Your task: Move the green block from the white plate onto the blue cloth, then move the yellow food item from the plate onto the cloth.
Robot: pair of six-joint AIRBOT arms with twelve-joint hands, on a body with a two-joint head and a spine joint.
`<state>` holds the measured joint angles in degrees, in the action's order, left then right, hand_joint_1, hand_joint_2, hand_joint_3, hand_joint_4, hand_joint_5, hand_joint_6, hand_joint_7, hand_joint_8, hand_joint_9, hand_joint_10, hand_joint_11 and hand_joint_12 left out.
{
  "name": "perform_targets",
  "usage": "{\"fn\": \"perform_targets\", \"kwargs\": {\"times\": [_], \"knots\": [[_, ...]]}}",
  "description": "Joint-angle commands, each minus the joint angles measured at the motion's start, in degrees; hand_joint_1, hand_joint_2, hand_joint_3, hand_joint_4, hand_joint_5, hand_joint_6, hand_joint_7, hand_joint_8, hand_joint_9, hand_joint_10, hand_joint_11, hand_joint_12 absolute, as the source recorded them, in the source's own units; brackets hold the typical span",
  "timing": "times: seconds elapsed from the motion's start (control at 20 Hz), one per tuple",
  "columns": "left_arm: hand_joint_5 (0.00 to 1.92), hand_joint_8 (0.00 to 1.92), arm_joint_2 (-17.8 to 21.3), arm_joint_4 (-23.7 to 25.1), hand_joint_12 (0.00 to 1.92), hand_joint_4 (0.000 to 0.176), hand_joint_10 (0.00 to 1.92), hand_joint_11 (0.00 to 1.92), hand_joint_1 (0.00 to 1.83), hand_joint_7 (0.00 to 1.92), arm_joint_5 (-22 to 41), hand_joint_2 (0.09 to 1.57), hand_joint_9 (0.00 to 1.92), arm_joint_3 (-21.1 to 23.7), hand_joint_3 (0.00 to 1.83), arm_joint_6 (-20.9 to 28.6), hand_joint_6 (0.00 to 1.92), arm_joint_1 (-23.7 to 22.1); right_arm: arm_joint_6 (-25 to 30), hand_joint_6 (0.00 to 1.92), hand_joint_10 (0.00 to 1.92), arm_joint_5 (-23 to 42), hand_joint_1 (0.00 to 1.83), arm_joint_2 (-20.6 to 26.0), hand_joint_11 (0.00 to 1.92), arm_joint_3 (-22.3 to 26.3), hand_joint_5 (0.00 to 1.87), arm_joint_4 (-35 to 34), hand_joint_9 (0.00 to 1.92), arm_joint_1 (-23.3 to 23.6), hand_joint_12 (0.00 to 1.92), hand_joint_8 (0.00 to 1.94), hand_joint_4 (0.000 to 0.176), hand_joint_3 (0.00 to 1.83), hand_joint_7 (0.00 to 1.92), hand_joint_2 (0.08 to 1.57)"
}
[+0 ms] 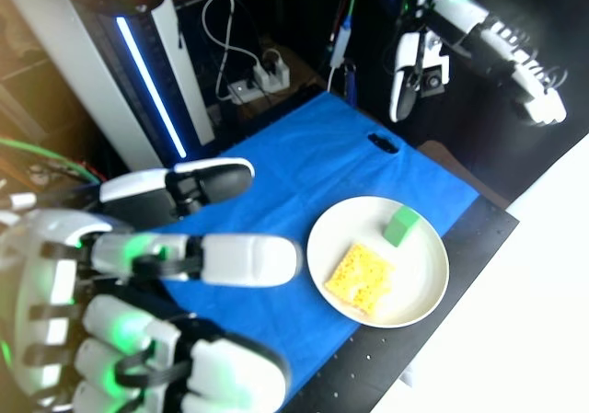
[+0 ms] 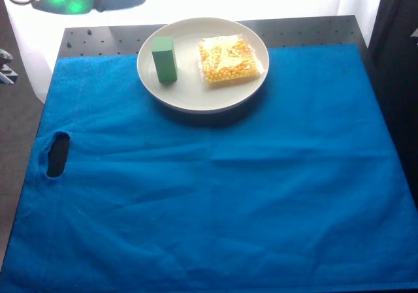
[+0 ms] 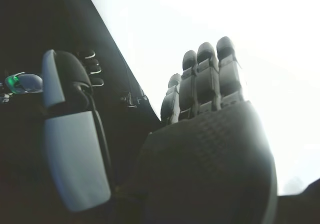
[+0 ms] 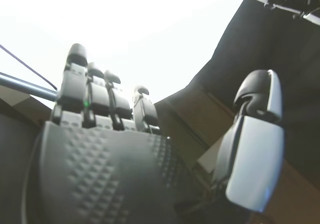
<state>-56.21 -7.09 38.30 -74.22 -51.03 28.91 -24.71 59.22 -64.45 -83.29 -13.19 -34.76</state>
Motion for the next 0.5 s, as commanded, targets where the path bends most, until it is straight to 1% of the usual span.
{"fn": "perform_targets", "kwargs": {"times": [0.0, 0.05, 0.1, 0.15, 0.2, 0.25, 0.3, 0.35, 0.4, 0.45], "knots": [[0.25, 0.00, -0.02, -0.30, 0.85, 0.022, 0.03, 0.00, 0.38, 0.29, 6.15, 0.95, 0.26, -0.39, 0.01, 0.26, 0.00, -0.77, 0.31, 0.00, 0.01, 5.41, 0.49, -0.09, 0.11, -0.70, 0.19, -0.75, 0.18, 0.86, 0.57, 0.00, 0.067, 0.00, 0.12, 0.81], [0.25, 0.00, -0.08, -0.30, 0.85, 0.023, 0.03, 0.00, 0.38, 0.29, 5.73, 0.94, 0.26, -0.75, 0.00, 0.26, 0.00, -0.89, 0.31, 0.00, 0.01, 4.78, 0.48, -0.39, 0.11, -1.22, 0.18, -0.78, 0.17, 0.86, 0.57, 0.00, 0.057, 0.00, 0.11, 0.80], [0.24, 0.00, -0.17, -0.25, 0.82, 0.018, 0.02, 0.00, 0.37, 0.29, 5.12, 0.95, 0.26, -1.08, 0.00, 0.26, 0.00, -1.17, 0.31, 0.00, 0.01, 4.62, 0.48, -0.42, 0.12, -1.38, 0.17, -0.78, 0.18, 0.86, 0.57, 0.00, 0.047, 0.00, 0.11, 0.79], [0.24, 0.00, -0.27, 0.47, 0.82, 0.015, 0.01, 0.00, 0.38, 0.27, 3.72, 0.96, 0.26, -1.54, 0.01, 0.26, 0.00, -1.89, 0.31, 0.00, 0.01, 4.61, 0.47, -0.42, 0.13, -1.41, 0.16, -0.78, 0.19, 0.86, 0.56, 0.01, 0.042, 0.00, 0.12, 0.79], [0.23, 0.00, -0.38, 1.19, 0.78, 0.000, 0.00, 0.00, 0.39, 0.25, 2.60, 0.94, 0.24, -1.90, 0.00, 0.33, 0.00, -2.69, 0.31, 0.00, 0.02, 4.61, 0.47, -0.42, 0.13, -1.41, 0.16, -0.78, 0.21, 0.86, 0.56, 0.01, 0.046, 0.00, 0.15, 0.78], [0.23, 0.00, -0.55, 2.64, 0.71, 0.000, 0.00, 0.00, 0.41, 0.24, 0.94, 0.91, 0.22, -2.49, 0.00, 1.05, 0.00, -3.66, 0.31, 0.00, 0.01, 4.61, 0.47, -0.42, 0.13, -1.41, 0.16, -0.78, 0.20, 0.86, 0.56, 0.01, 0.054, 0.00, 0.14, 0.78], [0.24, 0.01, -1.01, 5.61, 0.63, 0.000, 0.00, 0.00, 0.47, 0.28, -1.15, 0.86, 0.23, -3.79, 0.00, 4.12, 0.00, -4.92, 0.31, 0.00, 0.01, 4.61, 0.48, -0.42, 0.13, -1.42, 0.16, -0.78, 0.21, 0.86, 0.56, 0.01, 0.051, 0.00, 0.16, 0.79], [0.27, 0.00, -1.47, 8.73, 0.73, 0.004, 0.00, 0.00, 0.51, 0.31, -2.98, 0.84, 0.26, -5.27, 0.00, 7.80, 0.00, -5.88, 0.31, 0.00, 0.01, 4.61, 0.48, -0.42, 0.12, -1.42, 0.16, -0.78, 0.21, 0.86, 0.56, 0.01, 0.050, 0.00, 0.16, 0.78], [0.27, 0.00, -1.63, 10.04, 0.70, 0.000, 0.00, 0.01, 0.55, 0.25, -3.80, 0.84, 0.22, -5.80, 0.00, 9.22, 0.00, -6.32, 0.31, 0.00, 0.01, 4.61, 0.48, -0.42, 0.12, -1.44, 0.15, -0.78, 0.21, 0.86, 0.56, 0.01, 0.058, 0.00, 0.15, 0.79], [0.29, 0.00, -1.68, 11.11, 0.61, 0.009, 0.00, 0.07, 0.58, 0.18, -5.11, 0.83, 0.19, -6.08, 0.00, 9.42, 0.00, -6.88, 0.31, 0.00, 0.01, 4.61, 0.48, -0.49, 0.12, -1.55, 0.15, -0.78, 0.21, 0.86, 0.56, 0.01, 0.059, 0.00, 0.16, 0.79]]}}
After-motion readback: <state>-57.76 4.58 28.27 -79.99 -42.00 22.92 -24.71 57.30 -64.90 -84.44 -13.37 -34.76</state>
